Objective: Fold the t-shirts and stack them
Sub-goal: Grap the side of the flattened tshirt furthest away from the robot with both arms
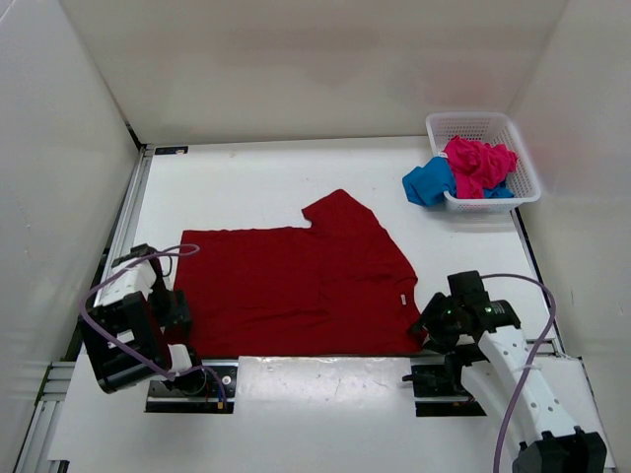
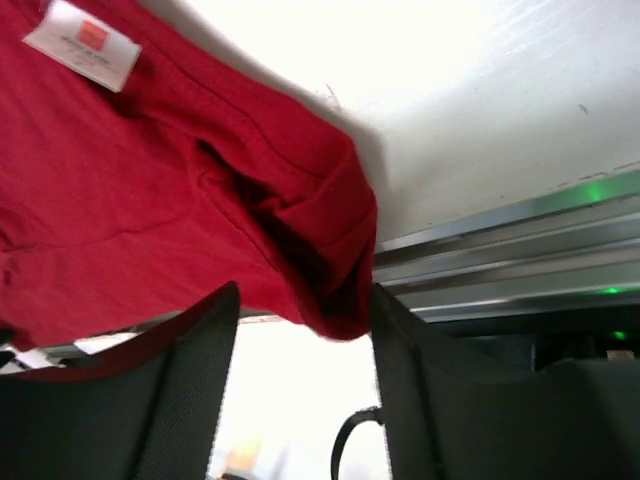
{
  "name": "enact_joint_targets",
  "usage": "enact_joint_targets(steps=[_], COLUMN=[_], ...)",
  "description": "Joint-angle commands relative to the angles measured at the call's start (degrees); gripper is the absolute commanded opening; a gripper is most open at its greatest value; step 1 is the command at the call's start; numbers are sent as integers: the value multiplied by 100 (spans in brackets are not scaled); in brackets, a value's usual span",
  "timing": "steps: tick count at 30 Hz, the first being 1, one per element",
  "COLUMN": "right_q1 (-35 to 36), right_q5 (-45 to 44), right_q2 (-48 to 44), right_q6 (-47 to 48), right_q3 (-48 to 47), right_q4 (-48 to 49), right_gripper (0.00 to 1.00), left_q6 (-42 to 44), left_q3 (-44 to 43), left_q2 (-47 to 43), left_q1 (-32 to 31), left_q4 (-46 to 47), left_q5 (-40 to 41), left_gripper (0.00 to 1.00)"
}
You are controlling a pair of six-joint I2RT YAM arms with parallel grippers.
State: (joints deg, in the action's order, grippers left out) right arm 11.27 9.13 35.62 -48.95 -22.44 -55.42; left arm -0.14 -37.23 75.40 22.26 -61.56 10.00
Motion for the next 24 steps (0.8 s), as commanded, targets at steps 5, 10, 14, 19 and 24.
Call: enact_joint_targets(steps=[5, 10, 14, 19, 24], right_q1=[-11, 59, 393, 596, 649], right_q5=[-429, -34, -279, -526, -112], right_q2=[1321, 3483, 6325, 9336, 10579], right_q6=[963, 1888, 2503, 2322, 819], right_q3=[-2023, -4124, -7342, -10891, -10689], right_q4=[-85, 294, 67, -540, 1337], right_gripper=[68, 69, 74, 75, 76], left_q6=[14, 14, 14, 14, 14], left_q3=[-1072, -2576, -3849, -4538, -5196], left_q2=[-341, 53, 1403, 2663, 3638], left_q1=[296, 296, -71, -345, -345], left_q4=[433, 575, 628, 961, 1154], left_q5=[310, -857, -1623, -1676, -1808], left_gripper=[91, 93, 93, 93, 93])
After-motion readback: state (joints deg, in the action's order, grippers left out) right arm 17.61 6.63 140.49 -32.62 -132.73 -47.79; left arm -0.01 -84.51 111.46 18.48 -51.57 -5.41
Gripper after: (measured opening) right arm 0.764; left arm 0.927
